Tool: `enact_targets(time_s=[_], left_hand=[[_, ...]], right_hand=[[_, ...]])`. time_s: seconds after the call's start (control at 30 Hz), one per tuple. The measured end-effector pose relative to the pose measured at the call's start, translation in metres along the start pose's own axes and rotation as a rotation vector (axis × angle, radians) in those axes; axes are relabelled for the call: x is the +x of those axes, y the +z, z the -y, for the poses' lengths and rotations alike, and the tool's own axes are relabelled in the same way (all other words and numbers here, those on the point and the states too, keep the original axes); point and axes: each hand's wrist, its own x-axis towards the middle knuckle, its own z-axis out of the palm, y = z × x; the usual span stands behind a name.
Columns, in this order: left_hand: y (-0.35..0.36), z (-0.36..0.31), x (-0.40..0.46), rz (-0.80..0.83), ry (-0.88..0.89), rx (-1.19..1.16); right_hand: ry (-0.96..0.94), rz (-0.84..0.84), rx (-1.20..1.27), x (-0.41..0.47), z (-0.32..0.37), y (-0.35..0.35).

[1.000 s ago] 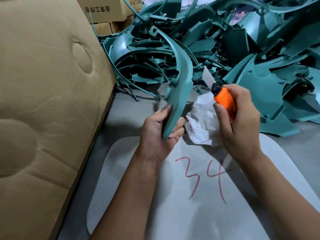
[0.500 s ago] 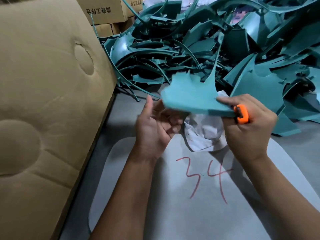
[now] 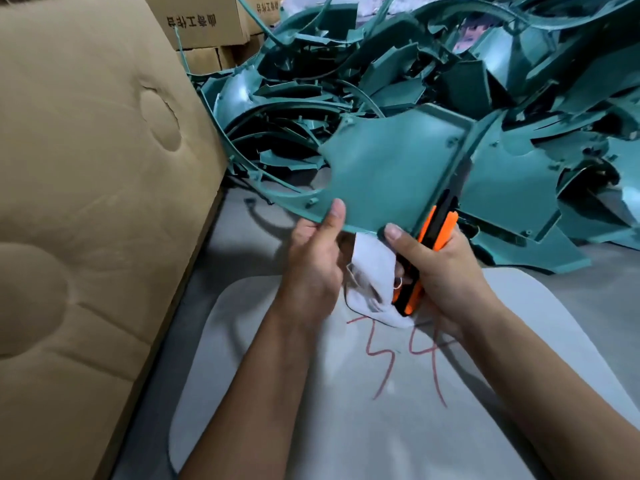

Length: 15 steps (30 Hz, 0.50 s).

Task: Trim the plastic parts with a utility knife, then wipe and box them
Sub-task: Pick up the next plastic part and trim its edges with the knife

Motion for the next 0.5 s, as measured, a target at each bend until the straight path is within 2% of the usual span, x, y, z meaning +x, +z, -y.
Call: enact_targets(time_s=[0.1,0.2,0.27,0.33,0.4,0.47,0.5], left_hand=[[-0.008,-0.009,0.007,-0.106,0.108,-0.121],[-0.015,-0.013,0.008,-0.128,0.213,-0.002],[-0.017,-0.013,0.006,-0.170,0.327,0.211],[-0.017,-0.013,0.004,-0.171,0.531,0.510],[-0.016,-0.010,0.002,-0.164,0.733,0.712],[-0.014,-0.006,0.000,-0.277,0.877,0.795],[-0.013,-0.005,0.001,-0.343,0.894,0.782]], right_hand=[[0.048,-0.094,-0.085,0.004,0.003,-0.008],[0.087,-0.347,-0.001,0.011,0.006,-0.017],[-0.078,-0.471,-0.184,0.014,0.009,-0.025],[-0.321,-0.509,-0.385,0.012,0.009,-0.030],[-0.557,-0.500,-0.567,0.007,0.011,-0.031],[-0.715,-0.430,-0.750,0.000,0.013,-0.027],[-0.766,-0.387,-0.813,-0.003,0.014,-0.023]])
